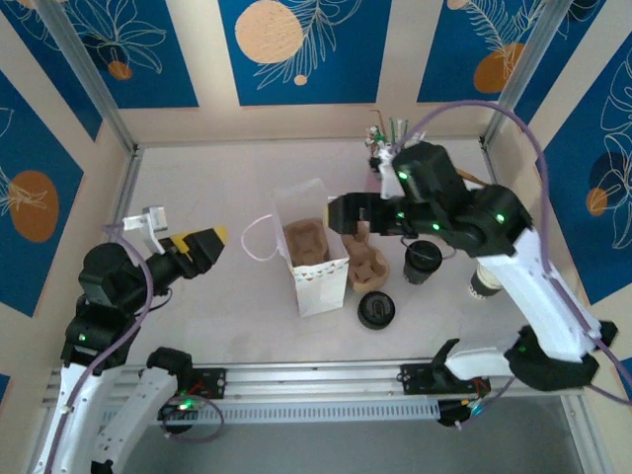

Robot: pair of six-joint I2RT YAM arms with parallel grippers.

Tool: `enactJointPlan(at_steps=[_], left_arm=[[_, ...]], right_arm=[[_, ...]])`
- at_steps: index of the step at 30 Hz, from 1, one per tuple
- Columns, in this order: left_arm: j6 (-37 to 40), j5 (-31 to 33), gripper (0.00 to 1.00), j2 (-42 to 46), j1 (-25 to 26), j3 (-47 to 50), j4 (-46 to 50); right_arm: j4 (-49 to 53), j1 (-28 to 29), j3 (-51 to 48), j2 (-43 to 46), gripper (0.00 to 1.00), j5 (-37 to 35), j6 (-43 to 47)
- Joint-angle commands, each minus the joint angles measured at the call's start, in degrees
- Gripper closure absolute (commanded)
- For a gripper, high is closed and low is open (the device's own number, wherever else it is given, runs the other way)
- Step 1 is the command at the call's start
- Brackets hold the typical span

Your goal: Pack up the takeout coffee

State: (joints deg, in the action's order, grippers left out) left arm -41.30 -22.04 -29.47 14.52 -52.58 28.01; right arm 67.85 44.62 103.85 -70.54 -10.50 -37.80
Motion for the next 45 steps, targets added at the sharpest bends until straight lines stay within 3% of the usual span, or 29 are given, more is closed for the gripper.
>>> enactJointPlan(at_steps=[1, 7, 11, 14, 20, 23, 26, 34, 45], left_arm=[[2.08, -0.77, 0.00, 0.89, -0.48, -0.81, 4.50], [1.36, 0.63, 0.00, -0.43, -0.49, 2.80, 8.02], [-0.11, 0.89, 0.02, -3.59, -0.50, 5.85, 9.25], [-1.71, -0.20, 0.06, -5.99, -0.48, 9.07, 9.14], [-4.84, -0.50, 0.22, -5.51, -0.55, 17.16, 6.33], [-6.46, -1.93, 0.34, -6.30, -0.55, 21.02, 3.37], [-8.11, -3.36, 0.39, -7.24, -0.55, 23.86, 0.14], [-8.51, -3.11, 0.41, -7.23, -0.55, 25.67, -2.68], [-9.76, -3.62, 0.41, -8.16, -0.52, 28.99, -7.39]], right_arm=[[-1.20, -3.90, -6.88, 6.94, 0.01, 0.42, 0.78], [0.76, -19.52, -19.40, 16.31, 0.05, 11.15, 0.22], [1.96, -27.89, -25.75, 17.82, 0.20, 17.23, 1.13], [-0.59, -30.71, -31.44, 18.56, 0.34, 21.09, 1.35], [-6.77, -30.56, -41.14, 18.98, 0.48, 24.36, 0.00], [-9.63, -28.57, -44.27, 19.03, 0.52, 24.07, -1.49], [-12.50, -25.39, -46.80, 18.01, 0.54, 22.85, -3.42], [-21.11, -17.96, -50.58, 10.34, 0.55, 17.88, -6.67], [-30.19, -16.67, -44.40, -5.60, 0.56, 20.04, -6.48]])
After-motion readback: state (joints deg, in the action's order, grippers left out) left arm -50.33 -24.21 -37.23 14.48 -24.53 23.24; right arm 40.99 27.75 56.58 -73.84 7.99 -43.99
